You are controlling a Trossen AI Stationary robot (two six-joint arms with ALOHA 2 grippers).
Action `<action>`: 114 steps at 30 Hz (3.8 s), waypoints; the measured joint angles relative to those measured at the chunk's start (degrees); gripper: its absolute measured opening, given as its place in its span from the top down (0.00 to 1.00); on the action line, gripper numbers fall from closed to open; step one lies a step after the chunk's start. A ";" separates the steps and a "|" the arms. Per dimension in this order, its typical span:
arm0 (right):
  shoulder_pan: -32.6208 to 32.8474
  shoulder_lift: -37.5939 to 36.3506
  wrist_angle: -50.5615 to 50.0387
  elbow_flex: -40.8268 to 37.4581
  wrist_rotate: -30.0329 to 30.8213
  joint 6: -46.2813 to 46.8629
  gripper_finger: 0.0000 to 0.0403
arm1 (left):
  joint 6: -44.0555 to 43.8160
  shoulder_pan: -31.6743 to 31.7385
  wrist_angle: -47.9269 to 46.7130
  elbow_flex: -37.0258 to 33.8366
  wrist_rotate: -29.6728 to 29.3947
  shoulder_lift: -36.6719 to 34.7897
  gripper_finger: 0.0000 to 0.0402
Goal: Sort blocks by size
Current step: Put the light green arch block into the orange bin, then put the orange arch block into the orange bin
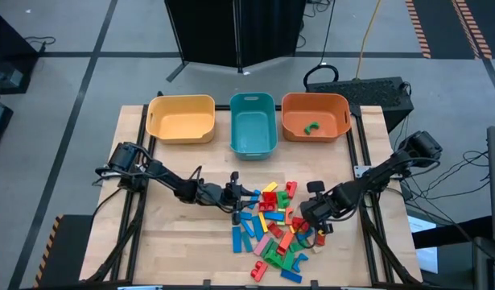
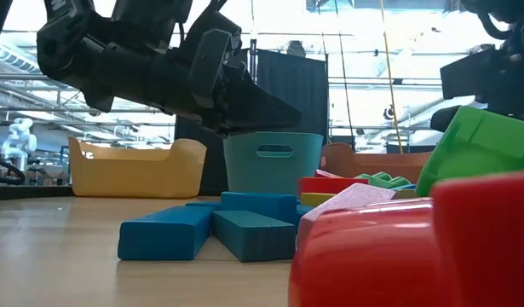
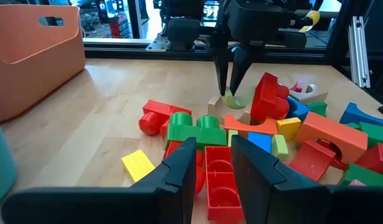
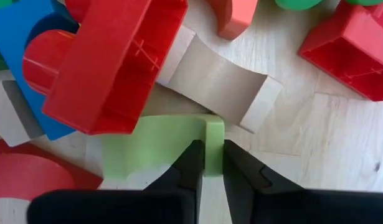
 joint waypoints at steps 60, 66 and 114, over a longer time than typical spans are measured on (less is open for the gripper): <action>-71.69 -14.04 18.24 -0.15 7.16 -19.47 0.97 | 0.02 0.04 -3.41 -0.02 -1.53 0.00 0.77; -73.48 -8.38 20.05 -0.13 7.07 -18.42 0.94 | 0.02 0.04 -3.43 -0.02 -1.53 0.00 0.77; -56.73 -26.75 -3.47 -0.13 -4.94 -14.14 0.67 | -0.10 0.07 -4.42 -0.02 -4.02 0.00 0.77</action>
